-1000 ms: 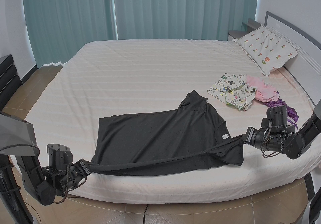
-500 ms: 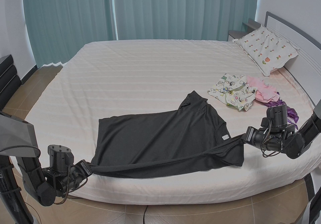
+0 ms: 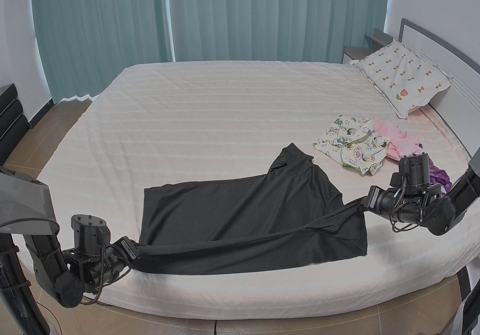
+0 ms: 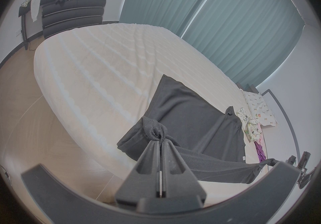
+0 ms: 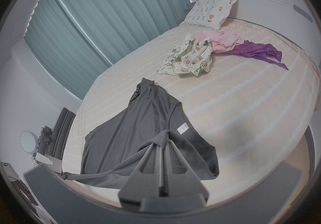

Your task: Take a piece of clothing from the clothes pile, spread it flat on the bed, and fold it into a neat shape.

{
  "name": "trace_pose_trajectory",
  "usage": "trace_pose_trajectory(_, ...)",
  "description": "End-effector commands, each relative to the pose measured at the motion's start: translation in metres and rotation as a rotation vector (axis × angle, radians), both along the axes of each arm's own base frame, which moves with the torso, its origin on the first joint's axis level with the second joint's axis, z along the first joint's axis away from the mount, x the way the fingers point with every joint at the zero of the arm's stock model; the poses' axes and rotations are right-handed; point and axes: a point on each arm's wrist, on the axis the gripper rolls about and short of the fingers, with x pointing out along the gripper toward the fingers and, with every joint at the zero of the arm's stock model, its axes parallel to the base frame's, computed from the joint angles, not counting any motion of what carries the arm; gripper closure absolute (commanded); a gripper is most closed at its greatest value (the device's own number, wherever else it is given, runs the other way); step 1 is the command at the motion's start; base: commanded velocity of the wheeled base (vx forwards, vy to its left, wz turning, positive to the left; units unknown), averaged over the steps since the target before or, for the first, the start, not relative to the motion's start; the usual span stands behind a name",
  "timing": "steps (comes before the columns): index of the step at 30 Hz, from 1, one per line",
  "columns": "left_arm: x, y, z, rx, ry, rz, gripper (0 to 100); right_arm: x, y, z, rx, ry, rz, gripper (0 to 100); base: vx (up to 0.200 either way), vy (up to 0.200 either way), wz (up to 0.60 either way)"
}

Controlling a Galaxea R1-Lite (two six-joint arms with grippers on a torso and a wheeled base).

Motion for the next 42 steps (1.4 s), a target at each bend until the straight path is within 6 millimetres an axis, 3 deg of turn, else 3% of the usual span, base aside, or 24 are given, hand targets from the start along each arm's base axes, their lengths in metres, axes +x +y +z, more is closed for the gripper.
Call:
trace_pose_trajectory(1, 0.003, 0.0, -0.002, 0.0, 0.005, 0.0, 100, 0.0, 0.001, -0.004, -0.001, 0.013, 0.005, 100, 0.0, 0.0, 0.0)
trace_pose_trajectory(26, 0.069, -0.003, -0.04, 0.0, -0.003, 0.044, 100, 0.041, 0.006, -0.043, -0.005, 0.062, -0.015, 100, 0.0, 0.0, 0.0)
trace_pose_trajectory(32, 0.084, -0.005, -0.046, -0.006, -0.025, 0.049, 100, 0.049, 0.004, -0.045, 0.019, 0.056, -0.036, 100, 0.0, 0.0, 0.0)
trace_pose_trajectory(42, 0.096, -0.003, -0.058, -0.02, -0.024, 0.076, 100, 0.059, 0.003, -0.065, 0.054, 0.067, -0.064, 100, 0.0, 0.0, 0.0)
